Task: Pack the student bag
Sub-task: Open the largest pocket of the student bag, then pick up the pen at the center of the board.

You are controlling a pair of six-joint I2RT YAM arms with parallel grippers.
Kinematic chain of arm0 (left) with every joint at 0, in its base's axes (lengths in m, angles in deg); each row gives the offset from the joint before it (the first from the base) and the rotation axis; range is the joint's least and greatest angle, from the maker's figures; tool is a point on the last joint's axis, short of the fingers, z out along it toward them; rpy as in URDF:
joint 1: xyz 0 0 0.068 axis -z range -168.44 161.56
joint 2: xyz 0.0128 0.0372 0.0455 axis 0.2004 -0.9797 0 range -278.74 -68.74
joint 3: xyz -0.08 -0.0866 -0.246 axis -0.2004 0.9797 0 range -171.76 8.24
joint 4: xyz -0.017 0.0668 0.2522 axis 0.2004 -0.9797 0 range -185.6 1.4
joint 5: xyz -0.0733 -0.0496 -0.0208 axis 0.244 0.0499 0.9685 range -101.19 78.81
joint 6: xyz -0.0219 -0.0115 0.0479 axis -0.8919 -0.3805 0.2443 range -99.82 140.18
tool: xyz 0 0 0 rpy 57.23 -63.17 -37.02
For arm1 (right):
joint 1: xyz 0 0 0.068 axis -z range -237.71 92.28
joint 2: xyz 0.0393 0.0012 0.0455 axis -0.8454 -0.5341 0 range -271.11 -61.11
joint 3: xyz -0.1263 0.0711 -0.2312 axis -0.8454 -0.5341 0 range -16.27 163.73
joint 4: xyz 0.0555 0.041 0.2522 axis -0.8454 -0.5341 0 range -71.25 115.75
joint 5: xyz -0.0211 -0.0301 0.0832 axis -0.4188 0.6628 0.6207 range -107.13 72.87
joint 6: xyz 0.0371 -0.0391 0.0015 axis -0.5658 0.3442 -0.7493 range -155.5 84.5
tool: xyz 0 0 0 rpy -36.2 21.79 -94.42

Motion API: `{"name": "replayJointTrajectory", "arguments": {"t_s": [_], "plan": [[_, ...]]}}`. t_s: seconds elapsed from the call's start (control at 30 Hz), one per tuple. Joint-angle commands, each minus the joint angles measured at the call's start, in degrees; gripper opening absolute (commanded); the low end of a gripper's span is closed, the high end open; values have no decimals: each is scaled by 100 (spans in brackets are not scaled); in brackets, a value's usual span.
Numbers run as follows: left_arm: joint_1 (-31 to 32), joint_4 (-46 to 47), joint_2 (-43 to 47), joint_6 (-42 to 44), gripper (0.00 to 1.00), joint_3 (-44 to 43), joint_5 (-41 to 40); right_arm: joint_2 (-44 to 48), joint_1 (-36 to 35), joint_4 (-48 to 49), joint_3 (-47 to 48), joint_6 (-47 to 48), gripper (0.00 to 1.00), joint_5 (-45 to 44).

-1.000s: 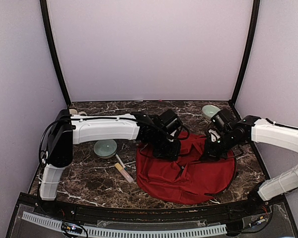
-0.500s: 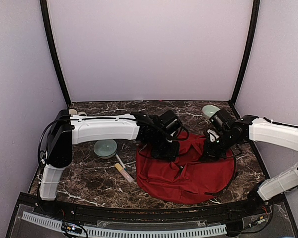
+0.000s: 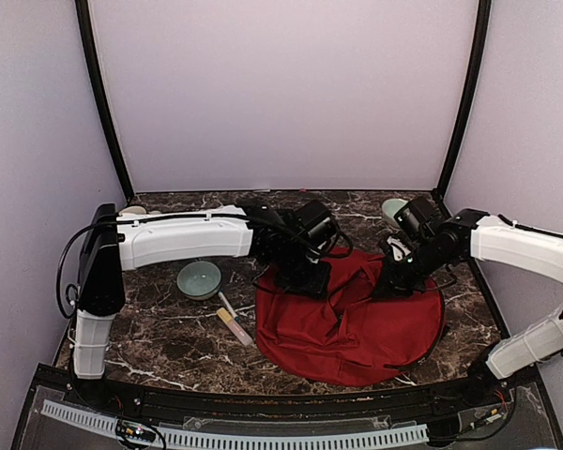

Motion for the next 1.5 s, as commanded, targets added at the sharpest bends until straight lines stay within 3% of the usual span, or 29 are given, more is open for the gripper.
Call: {"name": "replayJointTrajectory", "arguments": {"t_s": [0.0, 0.13, 0.53, 0.73, 0.9, 1.03, 1.17, 1.23, 1.37, 1.47], "plan": [[-8, -432, 407, 84, 43, -242, -152, -49, 18, -90, 261, 237, 14, 120], [-10, -559, 549, -20, 52, -227, -237, -44, 21, -130, 346, 338, 15, 219], [-8, -1887, 1374, -1198, 59, 446, -1440, 242, 25, -452, 756, 704, 27, 132], [-34, -2543, 1407, -1789, 65, 657, -1584, 502, 76, -549, 794, 768, 31, -175], [-92, -2967, 1362, -2328, 75, 762, -1537, 548, 210, -598, 1037, 835, 32, -633], [-115, -3204, 1454, -2878, 89, 959, -1568, 674, 371, -401, 1198, 725, 34, -897], [-214, -3187, 1702, -3354, 99, 1395, -1484, 845, 441, -224, 1214, 647, 43, -1035], [-280, -2975, 1843, -3461, 99, 1701, -1382, 920, 458, -182, 1407, 642, 49, -1124], [-393, -2736, 2036, -3947, 98, 2305, -1177, 995, 485, -264, 1551, 712, 70, -1356], [-487, -2553, 2155, -4315, 98, 2623, -1050, 964, 508, -398, 1740, 795, 78, -1461]]}}
